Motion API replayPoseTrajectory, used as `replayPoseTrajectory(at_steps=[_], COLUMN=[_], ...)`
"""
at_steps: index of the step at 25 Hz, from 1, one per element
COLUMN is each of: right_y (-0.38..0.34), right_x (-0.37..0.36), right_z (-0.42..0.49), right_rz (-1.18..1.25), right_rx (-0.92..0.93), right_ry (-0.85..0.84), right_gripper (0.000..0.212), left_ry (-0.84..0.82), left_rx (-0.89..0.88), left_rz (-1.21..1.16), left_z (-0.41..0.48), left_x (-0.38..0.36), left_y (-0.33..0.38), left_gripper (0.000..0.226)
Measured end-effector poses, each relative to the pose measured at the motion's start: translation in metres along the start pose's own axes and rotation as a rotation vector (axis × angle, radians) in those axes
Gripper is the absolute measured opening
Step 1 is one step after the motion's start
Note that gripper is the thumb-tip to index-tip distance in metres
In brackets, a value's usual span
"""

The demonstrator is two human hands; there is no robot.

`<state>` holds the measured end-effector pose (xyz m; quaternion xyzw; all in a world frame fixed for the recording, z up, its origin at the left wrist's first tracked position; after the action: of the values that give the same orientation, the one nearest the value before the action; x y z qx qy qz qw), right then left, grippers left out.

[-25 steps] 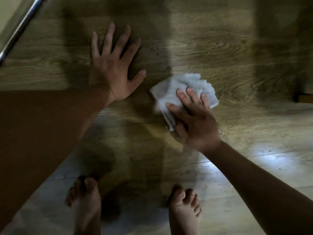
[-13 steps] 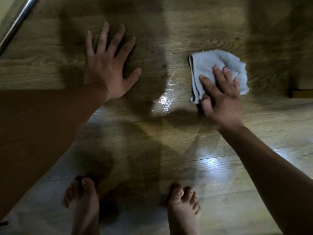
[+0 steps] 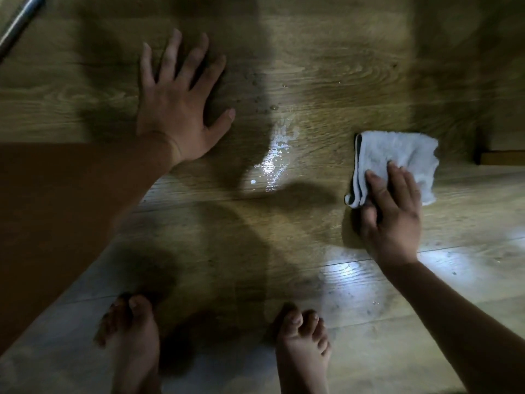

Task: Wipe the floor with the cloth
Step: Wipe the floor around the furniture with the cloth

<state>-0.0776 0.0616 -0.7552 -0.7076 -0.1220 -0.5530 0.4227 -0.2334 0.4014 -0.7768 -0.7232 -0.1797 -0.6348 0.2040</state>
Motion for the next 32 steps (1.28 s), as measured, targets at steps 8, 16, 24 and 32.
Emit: replayPoseTrajectory(at_steps=[8, 16, 24, 32], right_y=[-0.042, -0.121, -0.060, 0.046], right_x=[-0.026, -0.077, -0.041, 0.018], right_z=[-0.059, -0.004, 0.112, 0.091], right_rz=[0.029, -0.052, -0.134, -0.124], right_rx=[0.262, 0.539, 0.128, -0.180], right_ry=[-0.221, -0.346, -0.159, -0.039], right_gripper=[0.045, 0.046, 0.050, 0.048], left_ry=[0.024, 0.030, 0.046, 0.021], left_rx=[0.004, -0.005, -0.010, -0.016], left_rz=[-0.010, -0.004, -0.027, -0.049], left_z=[0.000, 0.000, -0.001, 0.002], left_x=[-0.001, 0.000, 0.001, 0.003], left_y=[0.000, 0.001, 0.001, 0.004], left_gripper=[0.077, 0.078, 0.077, 0.078])
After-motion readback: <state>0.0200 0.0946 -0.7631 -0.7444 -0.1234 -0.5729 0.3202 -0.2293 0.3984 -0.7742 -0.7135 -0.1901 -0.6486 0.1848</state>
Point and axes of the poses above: each hand's wrist, its own z-axis towards the middle knuckle, its own x-axis out of the back of the hand, y = z × x, the point moved 6 cm from there along z, towards the middle knuckle, and after that the axes turned 11 degrees about z, right-handed, at the moved point
